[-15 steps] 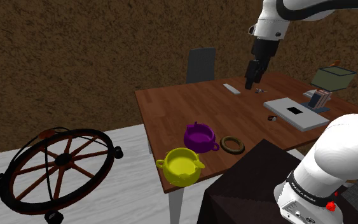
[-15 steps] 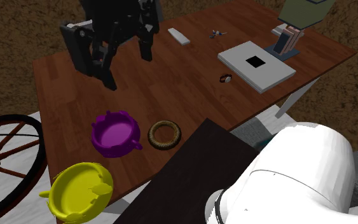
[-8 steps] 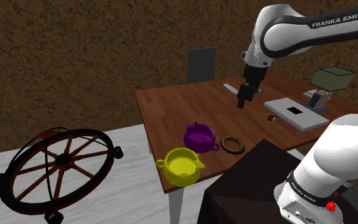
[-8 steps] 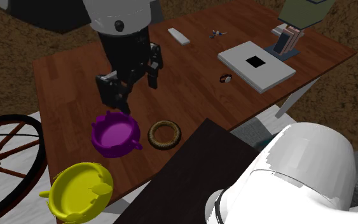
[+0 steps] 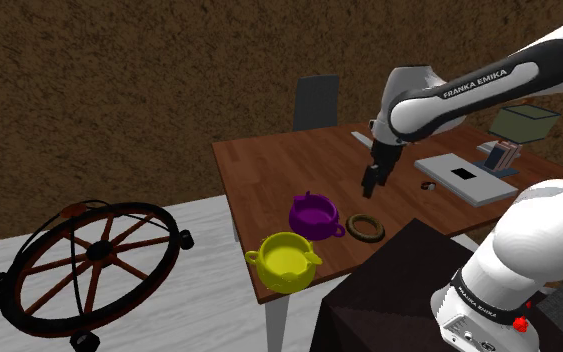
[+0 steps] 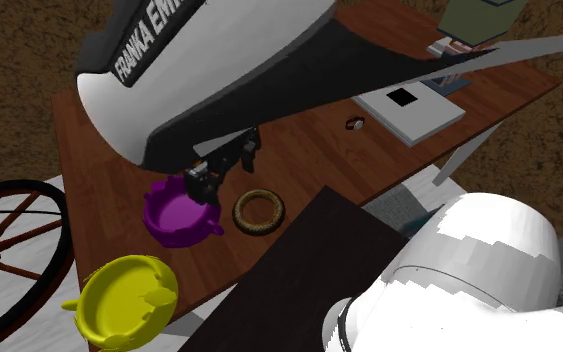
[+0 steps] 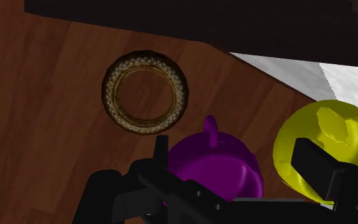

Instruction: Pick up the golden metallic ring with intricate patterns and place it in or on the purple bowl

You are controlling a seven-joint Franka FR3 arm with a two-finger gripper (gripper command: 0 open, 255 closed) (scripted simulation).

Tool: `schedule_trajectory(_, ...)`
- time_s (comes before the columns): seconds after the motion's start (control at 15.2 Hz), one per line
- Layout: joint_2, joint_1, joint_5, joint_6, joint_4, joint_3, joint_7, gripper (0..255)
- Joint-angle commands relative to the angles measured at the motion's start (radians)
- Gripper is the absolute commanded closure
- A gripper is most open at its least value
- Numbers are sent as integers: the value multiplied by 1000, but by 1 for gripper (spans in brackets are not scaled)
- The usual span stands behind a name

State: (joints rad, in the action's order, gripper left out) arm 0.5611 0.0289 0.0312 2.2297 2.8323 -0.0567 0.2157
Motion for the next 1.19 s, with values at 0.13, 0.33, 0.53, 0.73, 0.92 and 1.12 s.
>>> schedule_trajectory(0.13,-146,-2,8,195,49,-12,15,0)
schedule_trajectory(0.33,-284,-8,25,344,62,-26,36,0)
schedule_trajectory(0.53,-440,-25,69,491,57,-43,75,0)
schedule_trajectory(0.73,-606,-46,176,627,31,-46,161,0)
schedule_trajectory(0.92,-693,-33,262,690,12,-14,226,0)
schedule_trajectory(1.12,-758,-5,329,741,-2,31,277,0)
